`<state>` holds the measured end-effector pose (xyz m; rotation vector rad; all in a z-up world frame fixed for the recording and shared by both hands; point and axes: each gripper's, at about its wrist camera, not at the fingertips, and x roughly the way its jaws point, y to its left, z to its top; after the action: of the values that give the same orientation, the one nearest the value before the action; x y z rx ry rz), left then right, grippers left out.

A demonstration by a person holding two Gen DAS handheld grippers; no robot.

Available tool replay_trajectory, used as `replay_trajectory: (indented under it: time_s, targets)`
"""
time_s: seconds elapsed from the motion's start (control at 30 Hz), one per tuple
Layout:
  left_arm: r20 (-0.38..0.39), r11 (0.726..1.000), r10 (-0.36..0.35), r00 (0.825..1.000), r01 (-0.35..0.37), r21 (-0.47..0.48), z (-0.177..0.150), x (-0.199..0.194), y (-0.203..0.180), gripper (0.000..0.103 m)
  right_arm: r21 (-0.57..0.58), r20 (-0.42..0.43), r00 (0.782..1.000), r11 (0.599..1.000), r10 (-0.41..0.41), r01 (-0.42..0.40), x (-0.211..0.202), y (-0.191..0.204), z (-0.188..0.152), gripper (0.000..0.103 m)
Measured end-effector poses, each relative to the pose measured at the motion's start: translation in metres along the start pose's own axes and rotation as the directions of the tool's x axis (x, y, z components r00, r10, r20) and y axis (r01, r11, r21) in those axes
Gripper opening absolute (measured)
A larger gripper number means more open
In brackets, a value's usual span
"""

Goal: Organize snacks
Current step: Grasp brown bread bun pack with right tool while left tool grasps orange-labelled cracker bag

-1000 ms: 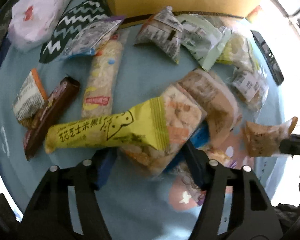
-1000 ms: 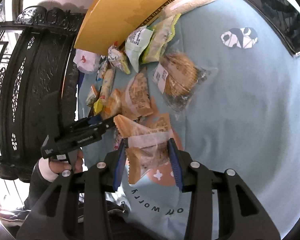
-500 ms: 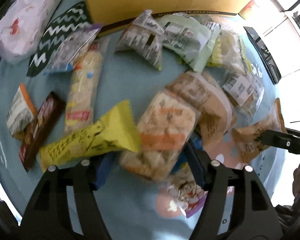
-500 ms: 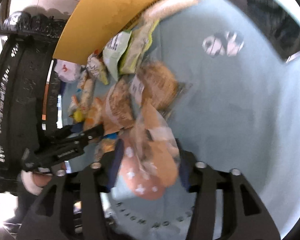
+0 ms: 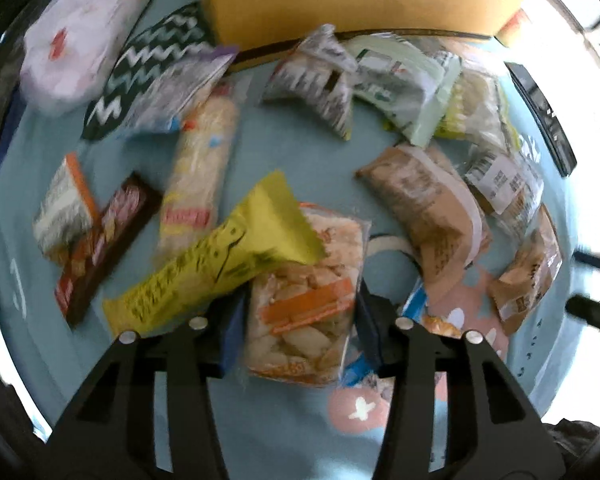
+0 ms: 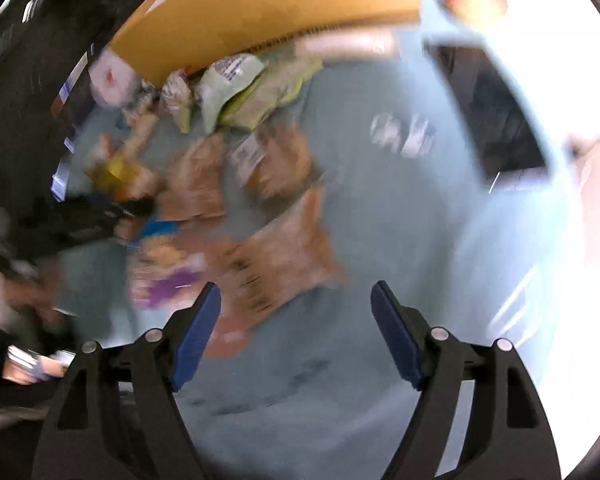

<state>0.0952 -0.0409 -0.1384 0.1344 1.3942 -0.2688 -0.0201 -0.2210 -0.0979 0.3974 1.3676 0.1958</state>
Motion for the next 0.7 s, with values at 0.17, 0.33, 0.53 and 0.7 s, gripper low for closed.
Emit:
replay_trajectory:
  time_s: [0.17,0.33,0.53,0.7]
  targets:
    - [0.009,1.000,0.010,1.000,-0.010,-0.015,-0.007,0.000,-0.005,0.048,0.173,-0.021,1.000,0.985,0.024,-0.020,0.024,-0.006,0.008,0.078]
    - [0.014,1.000,0.007,1.000,-0.007,-0.021,-0.012,-0.006,0.000,0.049,0.221,-0.002,0.997,0.972,-0.081,0.079,0.044,0.008,0.025,0.078]
    - [0.023,0.999,0.010,1.000,-0.009,-0.034,-0.016,-0.007,0.000,0.049,-0.020,0.030,0.938,0.938,-0.345,0.346,0.063,0.054,0.029,0.055]
    - [0.026,0.999,-0.014,1.000,0.015,-0.044,-0.016,-0.007,0.001,0.048,-0.002,0.040,0.970,0.970,-0.241,0.242,0.047,0.031,0.027,0.032]
